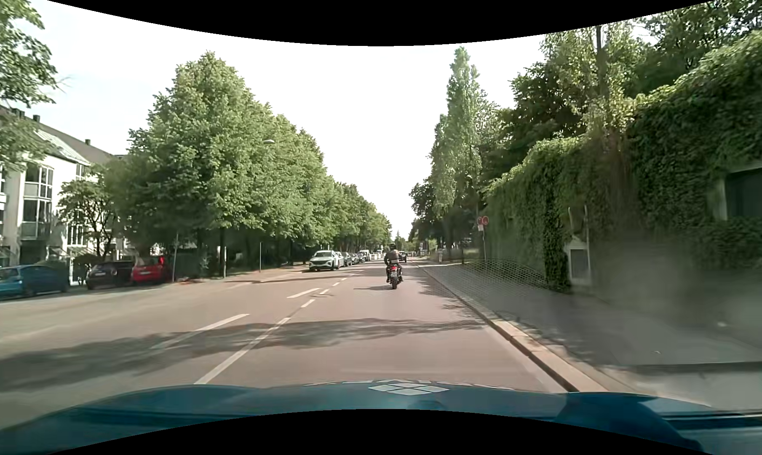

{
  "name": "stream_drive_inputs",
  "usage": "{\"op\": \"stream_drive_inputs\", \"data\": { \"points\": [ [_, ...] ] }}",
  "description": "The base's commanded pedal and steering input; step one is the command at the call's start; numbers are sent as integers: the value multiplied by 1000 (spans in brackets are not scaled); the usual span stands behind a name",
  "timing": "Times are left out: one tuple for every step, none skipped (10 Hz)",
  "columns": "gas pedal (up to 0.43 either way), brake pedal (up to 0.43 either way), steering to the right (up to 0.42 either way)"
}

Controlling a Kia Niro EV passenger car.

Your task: Follow the waypoints while adhering to traffic rules and regulations

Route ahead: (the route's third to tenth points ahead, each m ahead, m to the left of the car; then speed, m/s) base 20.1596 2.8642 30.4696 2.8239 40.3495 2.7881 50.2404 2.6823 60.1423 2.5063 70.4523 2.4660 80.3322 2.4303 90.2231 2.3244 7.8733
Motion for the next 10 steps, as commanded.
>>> {"op": "stream_drive_inputs", "data": {
  "points": [
    [39, 0, -3],
    [39, 0, 0],
    [39, 0, 2],
    [39, 0, 1],
    [39, 0, 1],
    [39, 0, 2],
    [39, 0, 2],
    [39, 0, 2],
    [39, 0, 2],
    [39, 0, 1]
  ]
}}
